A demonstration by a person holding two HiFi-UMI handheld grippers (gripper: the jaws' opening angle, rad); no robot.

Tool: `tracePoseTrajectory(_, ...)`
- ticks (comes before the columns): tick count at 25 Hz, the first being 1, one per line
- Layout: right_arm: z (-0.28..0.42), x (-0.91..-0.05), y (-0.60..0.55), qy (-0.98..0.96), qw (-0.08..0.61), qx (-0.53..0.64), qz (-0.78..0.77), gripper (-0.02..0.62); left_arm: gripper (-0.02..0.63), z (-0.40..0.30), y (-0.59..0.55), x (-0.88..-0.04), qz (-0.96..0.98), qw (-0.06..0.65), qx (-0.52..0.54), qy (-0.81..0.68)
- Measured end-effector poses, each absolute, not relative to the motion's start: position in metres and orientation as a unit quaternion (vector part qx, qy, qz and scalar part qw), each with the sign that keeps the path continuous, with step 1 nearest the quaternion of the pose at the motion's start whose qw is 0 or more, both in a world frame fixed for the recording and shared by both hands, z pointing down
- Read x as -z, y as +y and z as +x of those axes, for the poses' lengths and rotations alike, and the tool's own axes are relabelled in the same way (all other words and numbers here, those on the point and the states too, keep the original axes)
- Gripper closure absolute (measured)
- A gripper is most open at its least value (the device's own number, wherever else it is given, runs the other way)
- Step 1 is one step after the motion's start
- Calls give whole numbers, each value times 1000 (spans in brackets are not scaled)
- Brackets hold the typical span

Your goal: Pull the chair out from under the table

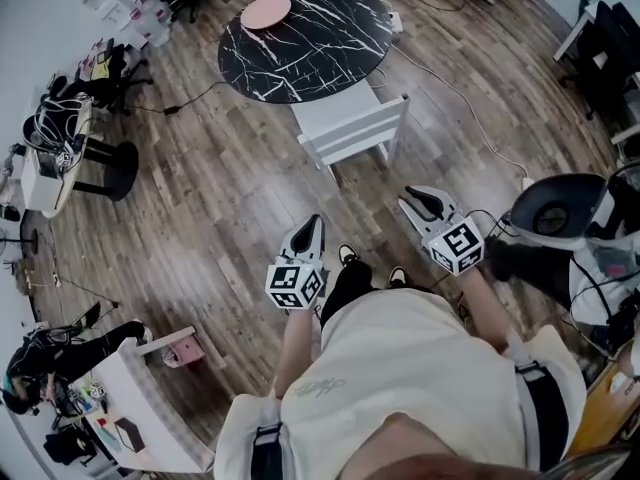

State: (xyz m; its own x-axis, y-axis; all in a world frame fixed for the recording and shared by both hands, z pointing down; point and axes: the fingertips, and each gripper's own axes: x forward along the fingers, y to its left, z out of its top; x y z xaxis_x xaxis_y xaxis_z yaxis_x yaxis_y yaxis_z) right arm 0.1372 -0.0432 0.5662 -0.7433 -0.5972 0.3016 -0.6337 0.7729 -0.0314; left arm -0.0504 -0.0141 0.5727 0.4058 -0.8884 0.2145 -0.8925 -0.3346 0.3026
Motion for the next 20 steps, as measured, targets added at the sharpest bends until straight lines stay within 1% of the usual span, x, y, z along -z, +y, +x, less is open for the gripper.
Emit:
tracePoseTrajectory(5, 104, -556, -95, -925, 154, -42, 345, 493, 583, -86, -66, -562, 828, 168, 8, -535)
tracePoseTrajectory(14, 75, -575, -160, -908, 202, -40, 365, 474, 583, -126, -120, -574, 837, 186, 0, -514)
tracePoseTrajectory(20, 64, -591, -200, -909, 241, -42, 337, 474, 583, -135, -146, -581, 830, 203, -4, -520)
